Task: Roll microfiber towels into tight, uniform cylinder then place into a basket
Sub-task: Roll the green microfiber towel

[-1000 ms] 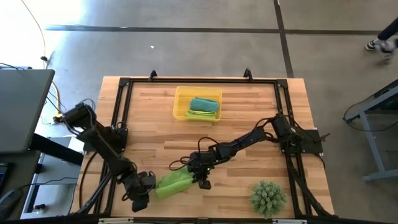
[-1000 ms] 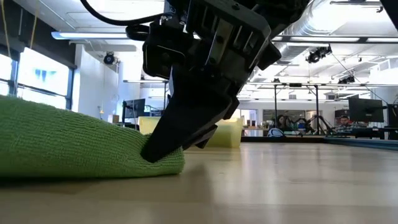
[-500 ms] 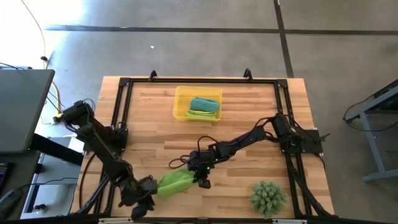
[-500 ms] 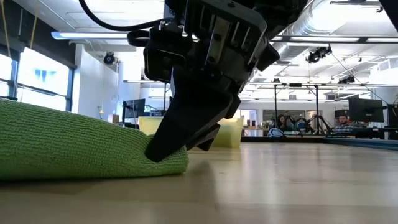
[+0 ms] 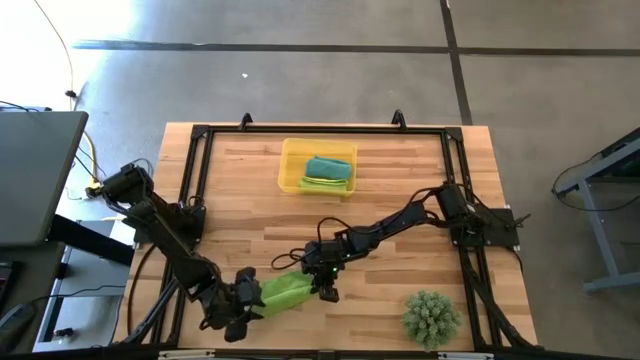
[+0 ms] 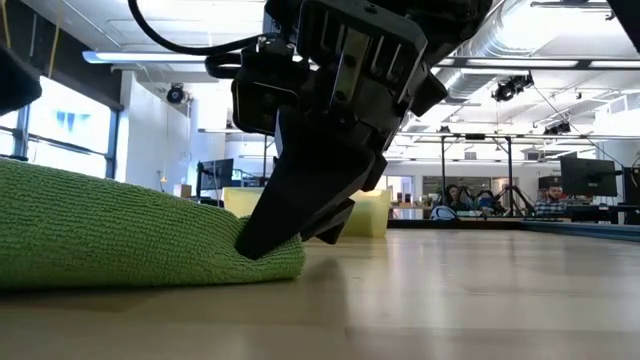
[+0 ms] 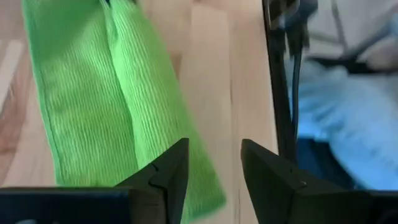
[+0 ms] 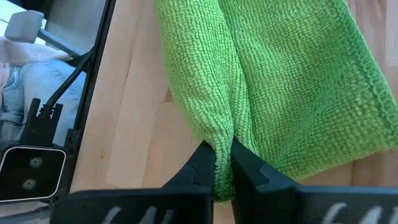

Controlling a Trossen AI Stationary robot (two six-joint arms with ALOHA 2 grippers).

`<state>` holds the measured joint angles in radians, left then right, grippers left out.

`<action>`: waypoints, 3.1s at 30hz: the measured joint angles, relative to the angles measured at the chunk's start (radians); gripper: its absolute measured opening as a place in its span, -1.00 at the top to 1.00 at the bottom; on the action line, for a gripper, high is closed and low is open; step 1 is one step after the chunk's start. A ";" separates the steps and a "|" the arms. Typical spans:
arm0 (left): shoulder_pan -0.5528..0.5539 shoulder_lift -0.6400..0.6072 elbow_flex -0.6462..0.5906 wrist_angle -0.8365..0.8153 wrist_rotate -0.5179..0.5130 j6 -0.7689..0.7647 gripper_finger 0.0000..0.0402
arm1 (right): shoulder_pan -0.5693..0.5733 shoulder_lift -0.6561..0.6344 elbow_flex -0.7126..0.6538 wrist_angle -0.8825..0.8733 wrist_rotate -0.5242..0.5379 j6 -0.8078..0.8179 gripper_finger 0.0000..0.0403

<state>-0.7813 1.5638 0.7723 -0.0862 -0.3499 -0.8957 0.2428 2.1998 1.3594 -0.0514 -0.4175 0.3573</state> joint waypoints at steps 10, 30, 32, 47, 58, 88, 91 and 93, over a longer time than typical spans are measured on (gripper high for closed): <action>-0.005 0.098 0.000 0.004 0.044 -0.022 0.25 | 0.000 0.000 -0.001 0.006 0.004 -0.022 0.97; -0.036 0.246 0.003 0.182 0.080 -0.201 0.25 | 0.006 -0.161 -0.004 -0.114 0.044 -0.512 0.25; -0.036 0.246 0.003 0.181 0.080 -0.202 0.25 | 0.033 -0.193 -0.003 -0.130 0.085 -0.593 0.24; -0.024 0.245 0.002 0.185 0.082 -0.205 0.25 | 0.190 -0.082 -0.001 0.079 0.445 -0.861 0.24; -0.024 0.245 -0.001 0.201 0.077 -0.228 0.25 | 0.182 -0.013 0.003 0.089 0.549 -0.882 0.24; -0.067 0.054 -0.003 0.164 0.060 0.018 0.26 | 0.030 0.038 0.002 0.046 -0.041 0.088 0.97; -0.056 0.060 -0.002 0.212 -0.013 0.089 0.26 | 0.002 0.038 0.002 0.059 -0.144 0.151 0.97; -0.048 0.064 -0.002 0.214 -0.084 0.120 0.26 | -0.011 0.038 0.002 0.068 -0.170 0.185 0.97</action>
<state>-0.8295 1.6276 0.7700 0.1280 -0.4337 -0.7761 0.2317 2.2375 1.3609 0.0171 -0.5871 0.5422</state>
